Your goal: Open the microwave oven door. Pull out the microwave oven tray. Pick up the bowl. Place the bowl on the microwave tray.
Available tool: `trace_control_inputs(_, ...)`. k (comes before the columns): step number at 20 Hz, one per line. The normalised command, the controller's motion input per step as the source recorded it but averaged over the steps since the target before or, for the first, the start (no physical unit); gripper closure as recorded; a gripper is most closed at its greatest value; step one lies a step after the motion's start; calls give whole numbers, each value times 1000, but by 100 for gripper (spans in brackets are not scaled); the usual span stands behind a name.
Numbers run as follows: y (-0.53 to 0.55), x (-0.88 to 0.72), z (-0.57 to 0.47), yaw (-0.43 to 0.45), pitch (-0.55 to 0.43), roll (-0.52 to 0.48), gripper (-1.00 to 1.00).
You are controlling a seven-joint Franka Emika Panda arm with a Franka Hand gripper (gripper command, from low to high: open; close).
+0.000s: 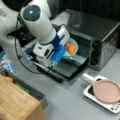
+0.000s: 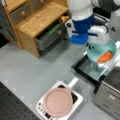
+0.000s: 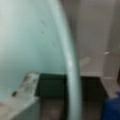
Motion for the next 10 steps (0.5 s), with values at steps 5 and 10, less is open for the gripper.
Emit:
trace_control_inputs(5, 249, -283, -99, -256, -218, 97, 100)
trace_control_inputs(10, 410, -378, -180, -276, -241, 114, 100)
